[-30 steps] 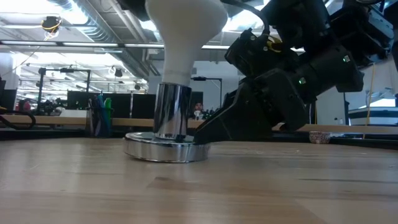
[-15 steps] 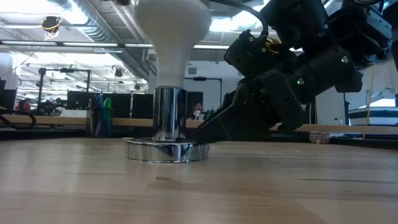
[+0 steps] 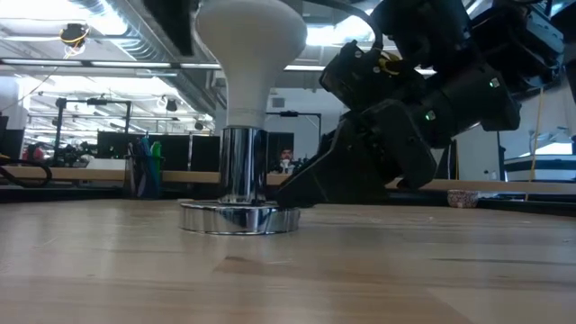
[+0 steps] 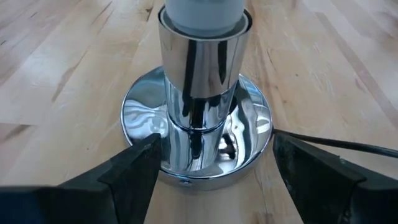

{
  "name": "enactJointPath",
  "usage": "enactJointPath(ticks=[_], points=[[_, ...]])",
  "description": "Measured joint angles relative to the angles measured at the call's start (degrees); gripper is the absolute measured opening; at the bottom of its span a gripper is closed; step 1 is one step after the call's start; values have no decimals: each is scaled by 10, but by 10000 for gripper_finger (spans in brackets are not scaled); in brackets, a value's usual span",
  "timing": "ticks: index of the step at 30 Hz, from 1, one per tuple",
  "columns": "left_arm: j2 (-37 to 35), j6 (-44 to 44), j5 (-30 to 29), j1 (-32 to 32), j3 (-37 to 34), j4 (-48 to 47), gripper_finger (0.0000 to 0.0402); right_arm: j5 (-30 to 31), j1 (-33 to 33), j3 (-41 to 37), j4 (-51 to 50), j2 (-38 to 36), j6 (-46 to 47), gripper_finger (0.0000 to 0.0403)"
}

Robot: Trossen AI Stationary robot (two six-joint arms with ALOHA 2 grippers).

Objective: Screw lightbulb
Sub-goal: Remove the lightbulb from the lamp

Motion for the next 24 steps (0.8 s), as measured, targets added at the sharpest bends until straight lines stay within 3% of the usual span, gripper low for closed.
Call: enactJointPath(ticks=[3,8,14,18,24], points=[[0,28,3,21,0,25,247,0,0,1,-4,0,0,310],[9,69,78,15,0,111,247,-3,0,2,-18,-2,1,310],[49,70,92,-8,0,180,247,-8,-5,2,-17,-1,6,310],[82,63,101,-15,0,191,246,-13,-12,2,-20,-1,22,310],[71,22,109,-30,-1,142,246,-15,-12,2,-21,-1,31,310]])
